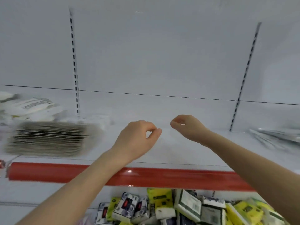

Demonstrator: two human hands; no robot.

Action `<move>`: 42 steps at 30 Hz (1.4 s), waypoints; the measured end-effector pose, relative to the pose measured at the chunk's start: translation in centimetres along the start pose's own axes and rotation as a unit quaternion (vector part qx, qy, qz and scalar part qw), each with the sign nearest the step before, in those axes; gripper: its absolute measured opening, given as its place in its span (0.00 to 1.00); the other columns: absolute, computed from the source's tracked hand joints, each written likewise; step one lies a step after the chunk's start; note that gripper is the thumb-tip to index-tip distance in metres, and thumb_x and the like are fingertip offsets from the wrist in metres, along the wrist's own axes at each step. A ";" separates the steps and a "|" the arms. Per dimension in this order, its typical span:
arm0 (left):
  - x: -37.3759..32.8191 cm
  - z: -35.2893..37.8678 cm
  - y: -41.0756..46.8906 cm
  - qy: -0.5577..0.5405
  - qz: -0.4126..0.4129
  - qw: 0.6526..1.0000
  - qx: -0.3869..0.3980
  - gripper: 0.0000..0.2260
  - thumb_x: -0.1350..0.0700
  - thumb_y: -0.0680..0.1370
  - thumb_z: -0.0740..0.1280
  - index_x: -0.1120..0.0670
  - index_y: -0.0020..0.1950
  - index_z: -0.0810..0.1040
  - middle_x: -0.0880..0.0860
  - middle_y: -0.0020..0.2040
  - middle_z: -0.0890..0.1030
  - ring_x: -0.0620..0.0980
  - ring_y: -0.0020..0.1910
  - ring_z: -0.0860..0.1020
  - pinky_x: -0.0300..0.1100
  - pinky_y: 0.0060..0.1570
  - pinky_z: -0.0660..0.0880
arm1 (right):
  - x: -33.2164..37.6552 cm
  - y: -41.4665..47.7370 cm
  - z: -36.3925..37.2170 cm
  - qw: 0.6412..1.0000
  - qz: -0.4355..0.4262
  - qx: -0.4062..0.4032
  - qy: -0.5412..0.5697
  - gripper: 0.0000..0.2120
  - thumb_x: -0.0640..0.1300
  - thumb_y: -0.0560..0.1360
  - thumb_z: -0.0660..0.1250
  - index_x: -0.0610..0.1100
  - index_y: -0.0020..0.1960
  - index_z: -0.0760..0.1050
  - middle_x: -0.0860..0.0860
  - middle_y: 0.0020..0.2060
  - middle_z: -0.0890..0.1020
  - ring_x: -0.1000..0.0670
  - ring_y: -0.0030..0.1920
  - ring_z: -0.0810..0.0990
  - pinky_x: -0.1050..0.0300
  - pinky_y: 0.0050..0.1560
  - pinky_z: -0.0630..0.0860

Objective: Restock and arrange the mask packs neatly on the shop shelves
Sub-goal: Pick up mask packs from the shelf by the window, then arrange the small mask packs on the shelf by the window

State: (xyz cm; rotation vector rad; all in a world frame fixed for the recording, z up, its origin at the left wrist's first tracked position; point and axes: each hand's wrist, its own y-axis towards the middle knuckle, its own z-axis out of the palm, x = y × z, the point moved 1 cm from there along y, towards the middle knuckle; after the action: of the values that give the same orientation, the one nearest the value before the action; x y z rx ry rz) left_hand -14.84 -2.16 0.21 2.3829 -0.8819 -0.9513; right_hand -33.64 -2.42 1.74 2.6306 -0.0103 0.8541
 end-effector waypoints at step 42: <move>-26.4 28.0 16.9 -0.230 -0.126 0.942 0.208 0.19 0.46 0.79 0.59 0.63 0.53 0.76 0.58 0.49 0.80 0.51 0.44 0.81 0.46 0.46 0.77 | -33.0 -2.6 -28.3 0.935 0.011 -0.112 -0.337 0.07 0.41 0.77 0.56 0.44 0.44 0.72 0.46 0.44 0.79 0.40 0.50 0.76 0.55 0.42 0.63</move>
State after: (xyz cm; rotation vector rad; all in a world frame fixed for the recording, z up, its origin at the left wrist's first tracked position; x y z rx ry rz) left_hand -56.75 0.03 3.08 2.7230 -1.0424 -1.6093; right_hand -76.25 6.40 3.22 2.5674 -0.2982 -0.0806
